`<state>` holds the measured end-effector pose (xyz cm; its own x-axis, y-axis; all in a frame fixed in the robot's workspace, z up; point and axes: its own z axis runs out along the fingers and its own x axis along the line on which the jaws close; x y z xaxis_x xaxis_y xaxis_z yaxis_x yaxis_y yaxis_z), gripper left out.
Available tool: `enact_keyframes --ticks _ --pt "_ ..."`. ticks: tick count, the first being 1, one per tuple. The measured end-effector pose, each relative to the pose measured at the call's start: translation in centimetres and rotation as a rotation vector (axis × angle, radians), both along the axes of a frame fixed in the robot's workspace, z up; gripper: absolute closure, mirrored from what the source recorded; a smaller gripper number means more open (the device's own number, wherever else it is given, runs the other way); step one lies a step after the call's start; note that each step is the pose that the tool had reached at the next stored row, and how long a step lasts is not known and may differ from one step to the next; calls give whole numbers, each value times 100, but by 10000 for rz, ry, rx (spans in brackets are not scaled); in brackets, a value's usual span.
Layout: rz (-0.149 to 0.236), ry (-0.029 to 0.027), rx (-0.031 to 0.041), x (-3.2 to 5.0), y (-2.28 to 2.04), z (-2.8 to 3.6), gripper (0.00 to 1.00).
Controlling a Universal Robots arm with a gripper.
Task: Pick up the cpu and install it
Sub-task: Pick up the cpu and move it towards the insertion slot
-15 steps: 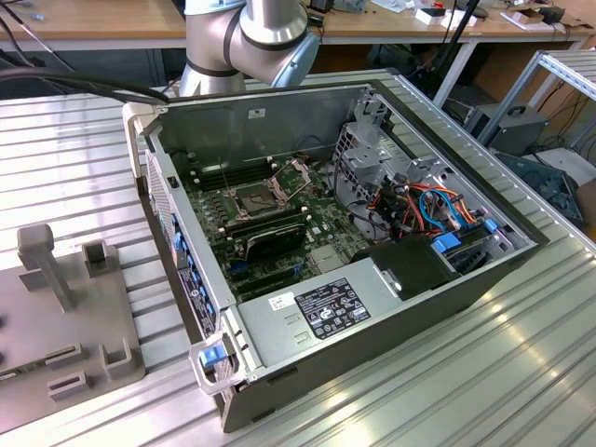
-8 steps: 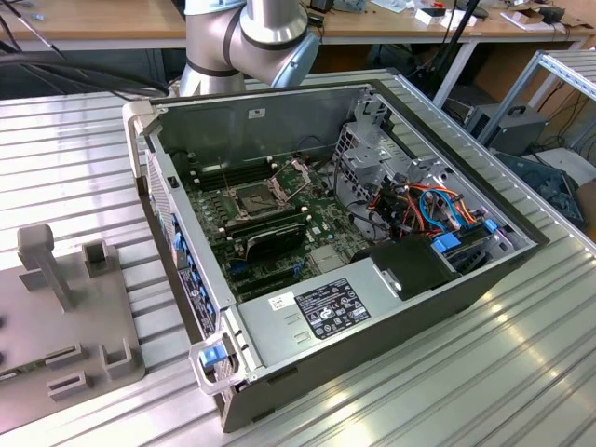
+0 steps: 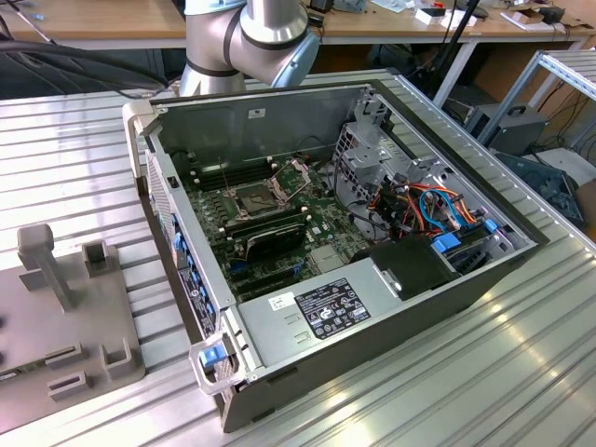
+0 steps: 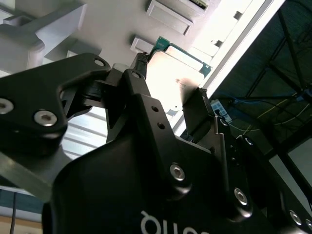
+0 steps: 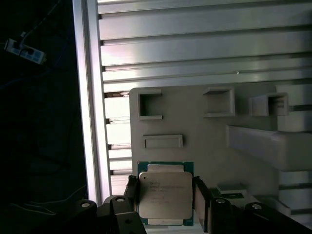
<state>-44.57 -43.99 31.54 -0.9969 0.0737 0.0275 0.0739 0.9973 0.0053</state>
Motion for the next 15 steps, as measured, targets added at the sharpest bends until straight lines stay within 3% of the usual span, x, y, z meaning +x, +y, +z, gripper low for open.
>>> enact_keyframes --ticks 15 --pt "0 -2 1 0 0 47 45"
